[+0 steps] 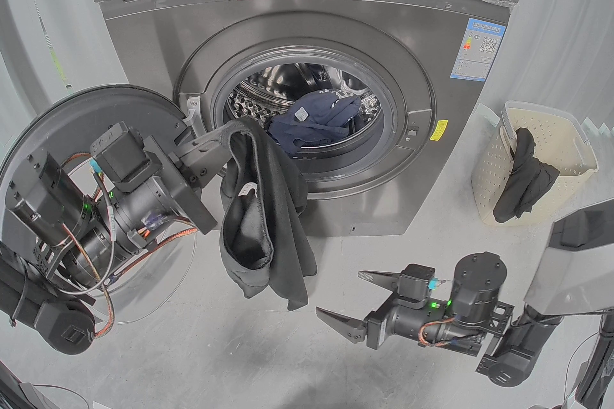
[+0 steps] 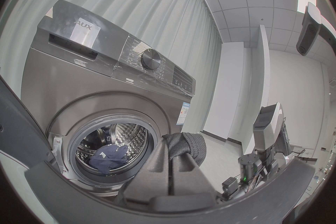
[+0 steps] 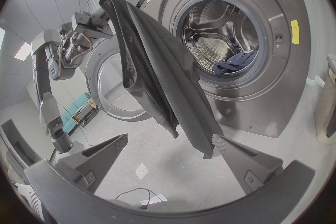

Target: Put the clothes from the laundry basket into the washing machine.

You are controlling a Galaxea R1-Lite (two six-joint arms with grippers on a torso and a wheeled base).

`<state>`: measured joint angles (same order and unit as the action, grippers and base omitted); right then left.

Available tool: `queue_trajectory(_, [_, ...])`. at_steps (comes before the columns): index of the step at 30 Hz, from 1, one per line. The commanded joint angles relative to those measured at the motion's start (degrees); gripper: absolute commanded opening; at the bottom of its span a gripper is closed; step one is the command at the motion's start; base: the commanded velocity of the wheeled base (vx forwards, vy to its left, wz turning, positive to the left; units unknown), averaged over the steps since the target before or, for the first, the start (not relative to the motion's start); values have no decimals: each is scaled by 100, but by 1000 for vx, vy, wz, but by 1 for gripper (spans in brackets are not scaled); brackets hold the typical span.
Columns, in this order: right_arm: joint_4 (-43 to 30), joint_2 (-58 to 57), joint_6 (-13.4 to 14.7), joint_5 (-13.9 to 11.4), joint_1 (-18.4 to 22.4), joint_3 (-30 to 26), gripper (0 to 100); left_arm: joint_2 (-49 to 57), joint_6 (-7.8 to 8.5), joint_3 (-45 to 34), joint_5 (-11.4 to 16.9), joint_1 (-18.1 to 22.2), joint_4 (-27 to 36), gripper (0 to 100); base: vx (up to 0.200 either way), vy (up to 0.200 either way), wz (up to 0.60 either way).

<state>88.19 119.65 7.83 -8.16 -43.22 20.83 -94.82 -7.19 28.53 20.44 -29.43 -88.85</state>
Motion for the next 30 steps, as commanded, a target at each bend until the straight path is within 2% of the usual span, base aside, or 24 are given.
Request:
queue_trajectory(1, [6, 955, -18, -19, -55, 808, 100, 34, -1, 21, -5, -10, -1, 0, 0, 0, 0])
queue_trajectory(2, [6, 955, -18, -19, -55, 808, 100, 34, -1, 21, -5, -10, -1, 0, 0, 0, 0])
queue_trajectory(3, [6, 1157, -27, -19, -64, 1142, 100, 95, -1, 21, 3, -19, -1, 0, 0, 0, 0])
queue_trajectory(6, [6, 1394, -53, -19, -64, 1599, 100, 130, -1, 39, 3, -19, -1, 0, 0, 0, 0])
queue_trajectory(12, [-3, 1684, -115, -19, -187, 2074, 100, 130, -1, 65, -5, -19, -1, 0, 0, 0, 0])
queue_trajectory(18, [-65, 1886, -106, 25, 76, 2795, 100, 139, -1, 39, -5, -37, -1, 0, 0, 0, 0])
queue_trajectory(24, [-74, 1922, -106, 33, 164, 2979, 100, 227, 7, 4, 12, -142, -1, 0, 0, 0, 0])
queue_trajectory(30, [-100, 2124, -71, 139, 103, 3524, 100, 227, 7, -31, -5, -274, -1, 0, 0, 0, 0])
